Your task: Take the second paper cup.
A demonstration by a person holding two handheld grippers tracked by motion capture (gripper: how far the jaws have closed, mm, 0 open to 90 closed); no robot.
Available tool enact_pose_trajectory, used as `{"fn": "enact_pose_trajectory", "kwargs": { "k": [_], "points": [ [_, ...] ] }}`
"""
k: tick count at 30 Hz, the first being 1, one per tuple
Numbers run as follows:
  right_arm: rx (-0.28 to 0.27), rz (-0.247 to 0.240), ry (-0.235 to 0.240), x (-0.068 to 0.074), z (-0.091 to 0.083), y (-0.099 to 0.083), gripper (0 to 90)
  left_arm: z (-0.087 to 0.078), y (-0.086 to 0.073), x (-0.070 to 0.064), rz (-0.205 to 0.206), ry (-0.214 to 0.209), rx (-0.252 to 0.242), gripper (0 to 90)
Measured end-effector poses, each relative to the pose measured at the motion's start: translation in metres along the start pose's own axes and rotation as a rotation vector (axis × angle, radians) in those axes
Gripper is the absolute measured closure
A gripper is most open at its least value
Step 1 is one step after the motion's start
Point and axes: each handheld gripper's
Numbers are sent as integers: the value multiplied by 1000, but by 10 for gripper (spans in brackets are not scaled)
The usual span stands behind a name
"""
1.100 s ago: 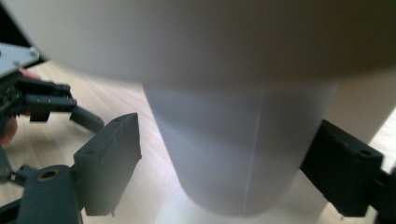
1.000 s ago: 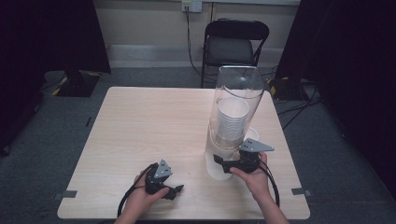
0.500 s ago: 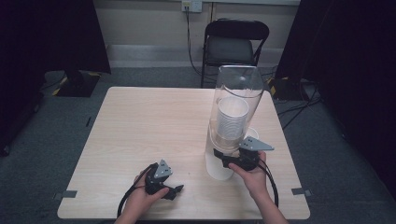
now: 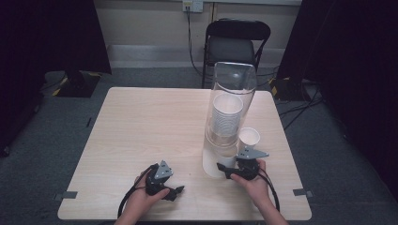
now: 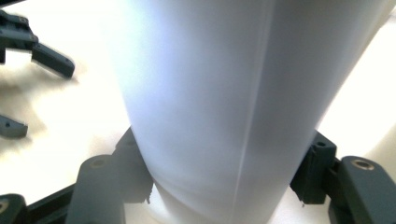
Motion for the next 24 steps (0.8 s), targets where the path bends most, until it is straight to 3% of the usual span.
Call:
{"fn": "enact_pose_trajectory", "kwargs": {
  "k": [1, 3, 7, 10, 13, 15, 19, 21, 24],
  "points": [
    [16, -18, -12, 1, -3, 3, 358, 1, 0, 0, -2, -7, -16, 150],
    [24, -6, 12, 1, -1, -1, 350, 1, 0, 0, -1, -7, -14, 150],
    [54, -18, -8, -3, -2, -10, 337, 1, 0, 0, -1, -7, -15, 150],
    [54, -36, -21, -9, -17, -24, 333, 1, 0, 0, -2, -7, -15, 150],
    [38, -10, -36, -19, -34, -42, 329, 0, 0, 0, 0, -2, -1, 150],
    [56, 18, -60, -28, -41, -55, 326, 1, 0, 0, -1, -8, -15, 150],
    [83, 45, -84, -42, -44, -73, 318, 0, 0, 0, 2, 1, 0, 151],
    [97, 61, -54, -44, -41, -76, 313, 0, 0, 0, 2, 1, 1, 151],
    [118, 34, -80, -44, -39, -78, 285, 0, 0, 0, 2, 1, 0, 150]
  ]
}}
Point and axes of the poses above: each handheld gripper's, and its own axes: z roughly forward along the jaws, y roughly out of its top, x roughly to its left, and after that the axes turned 15 degrees about x, right-handed
